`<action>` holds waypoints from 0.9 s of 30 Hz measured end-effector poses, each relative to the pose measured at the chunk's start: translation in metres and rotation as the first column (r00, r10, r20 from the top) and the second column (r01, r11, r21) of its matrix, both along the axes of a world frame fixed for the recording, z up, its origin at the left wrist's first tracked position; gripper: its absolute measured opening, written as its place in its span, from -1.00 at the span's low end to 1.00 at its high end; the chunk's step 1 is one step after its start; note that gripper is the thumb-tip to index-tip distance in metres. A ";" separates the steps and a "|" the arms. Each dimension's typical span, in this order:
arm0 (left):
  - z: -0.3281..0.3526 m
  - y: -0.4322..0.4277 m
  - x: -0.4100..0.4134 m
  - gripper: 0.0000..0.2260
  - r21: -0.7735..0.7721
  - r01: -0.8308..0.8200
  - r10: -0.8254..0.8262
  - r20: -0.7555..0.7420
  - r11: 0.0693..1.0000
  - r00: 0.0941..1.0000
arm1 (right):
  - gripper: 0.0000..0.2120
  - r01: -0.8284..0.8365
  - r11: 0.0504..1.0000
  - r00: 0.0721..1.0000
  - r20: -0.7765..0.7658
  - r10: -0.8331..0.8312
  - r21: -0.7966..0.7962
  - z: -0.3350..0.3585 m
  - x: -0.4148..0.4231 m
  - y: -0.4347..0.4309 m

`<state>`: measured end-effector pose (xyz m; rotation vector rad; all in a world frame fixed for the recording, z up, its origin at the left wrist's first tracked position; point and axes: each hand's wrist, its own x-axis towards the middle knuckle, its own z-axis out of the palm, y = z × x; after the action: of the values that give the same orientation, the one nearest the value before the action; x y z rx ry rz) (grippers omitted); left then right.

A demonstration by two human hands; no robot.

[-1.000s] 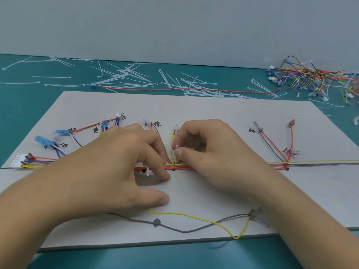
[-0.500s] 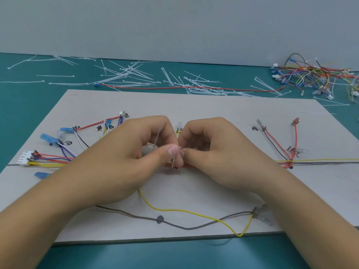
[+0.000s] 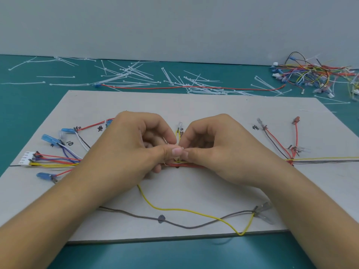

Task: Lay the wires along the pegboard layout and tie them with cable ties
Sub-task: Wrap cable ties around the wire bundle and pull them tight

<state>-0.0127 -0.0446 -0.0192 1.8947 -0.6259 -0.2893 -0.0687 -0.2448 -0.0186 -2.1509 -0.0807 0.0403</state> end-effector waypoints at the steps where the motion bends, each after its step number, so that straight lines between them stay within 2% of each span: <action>1: 0.001 0.001 0.000 -0.90 0.000 -0.003 0.003 -0.019 1.000 1.000 | -0.91 0.001 1.000 1.000 -0.002 -0.001 -0.001 0.000 0.000 0.000; 11: 0.011 0.011 0.004 -0.75 0.055 0.157 -0.153 -0.066 0.986 0.986 | -0.92 0.011 1.000 1.000 -0.006 -0.011 -0.005 0.001 0.000 0.000; 18: 0.011 0.007 0.002 -0.78 0.079 0.126 -0.131 0.057 0.989 0.990 | -0.93 0.008 1.000 1.000 -0.009 -0.008 -0.011 0.000 0.000 0.000; 22: 0.010 0.008 0.003 -0.82 0.039 0.099 -0.100 0.021 0.994 0.995 | -0.92 0.008 1.000 1.000 -0.009 -0.008 -0.003 0.001 -0.001 0.000; 27: 0.009 0.008 0.005 -0.84 0.066 0.096 -0.098 0.028 0.993 0.995 | -0.93 0.026 1.000 0.999 -0.024 -0.026 0.008 0.004 -0.002 0.000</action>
<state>-0.0082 -0.0370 -0.0106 1.9370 -0.7388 -0.3463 -0.0704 -0.2445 -0.0150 -2.1422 -0.0392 0.0501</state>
